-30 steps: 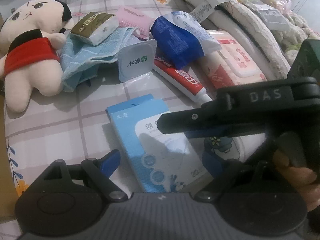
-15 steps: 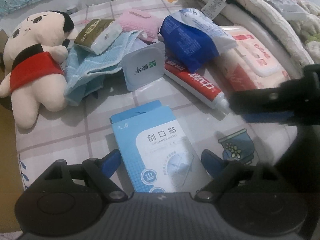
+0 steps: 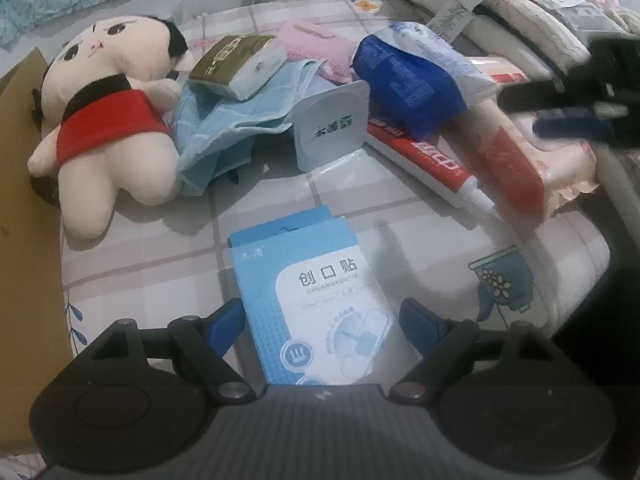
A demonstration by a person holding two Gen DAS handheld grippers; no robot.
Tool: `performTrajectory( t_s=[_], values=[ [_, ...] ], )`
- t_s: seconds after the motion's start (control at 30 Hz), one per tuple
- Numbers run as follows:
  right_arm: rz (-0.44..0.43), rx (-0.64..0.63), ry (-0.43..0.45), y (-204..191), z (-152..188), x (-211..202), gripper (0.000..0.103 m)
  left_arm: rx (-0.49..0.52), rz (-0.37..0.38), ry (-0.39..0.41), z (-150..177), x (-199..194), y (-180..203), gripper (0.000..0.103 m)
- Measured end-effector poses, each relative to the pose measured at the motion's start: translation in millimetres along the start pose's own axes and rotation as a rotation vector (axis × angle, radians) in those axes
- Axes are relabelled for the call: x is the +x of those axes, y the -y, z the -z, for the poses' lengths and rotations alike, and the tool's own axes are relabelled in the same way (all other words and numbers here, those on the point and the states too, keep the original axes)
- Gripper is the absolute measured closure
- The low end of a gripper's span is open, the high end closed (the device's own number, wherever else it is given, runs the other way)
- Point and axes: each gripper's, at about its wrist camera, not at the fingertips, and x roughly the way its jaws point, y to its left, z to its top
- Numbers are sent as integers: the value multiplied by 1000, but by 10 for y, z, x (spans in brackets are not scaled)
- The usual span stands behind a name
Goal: Organize soft objects
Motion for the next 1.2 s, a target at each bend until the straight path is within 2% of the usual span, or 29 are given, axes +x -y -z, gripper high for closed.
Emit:
performTrajectory(
  t_s=[0.23,0.4,0.47,0.53,0.6,0.63,0.8,0.97,1.2],
  values=[
    [98,-199,62,-285,-437,195,24,-17,23,-1,0,46,-72,19],
    [173,-294,68,-386,-709,543,24,-28,31,4,10,21,-100,20],
    [206,-308,51,-360,-809,729,26,-34,37,7,17,8,-118,20],
    [237,-321,24,-331,-878,898,39,-40,44,9,24,-5,-136,20],
    [239,-331,-13,-311,-915,1023,46,-47,49,14,31,-22,-155,21],
    [230,-332,-28,-307,-913,1055,54,-52,54,15,34,-34,-165,21],
    [252,-354,-32,-389,-881,1045,68,-58,61,30,69,-87,-171,21],
    [262,-371,14,-446,-832,848,69,-58,61,35,101,-112,-145,21],
    [318,-487,60,-563,-568,374,69,-64,57,51,162,-199,-137,21]
  ],
)
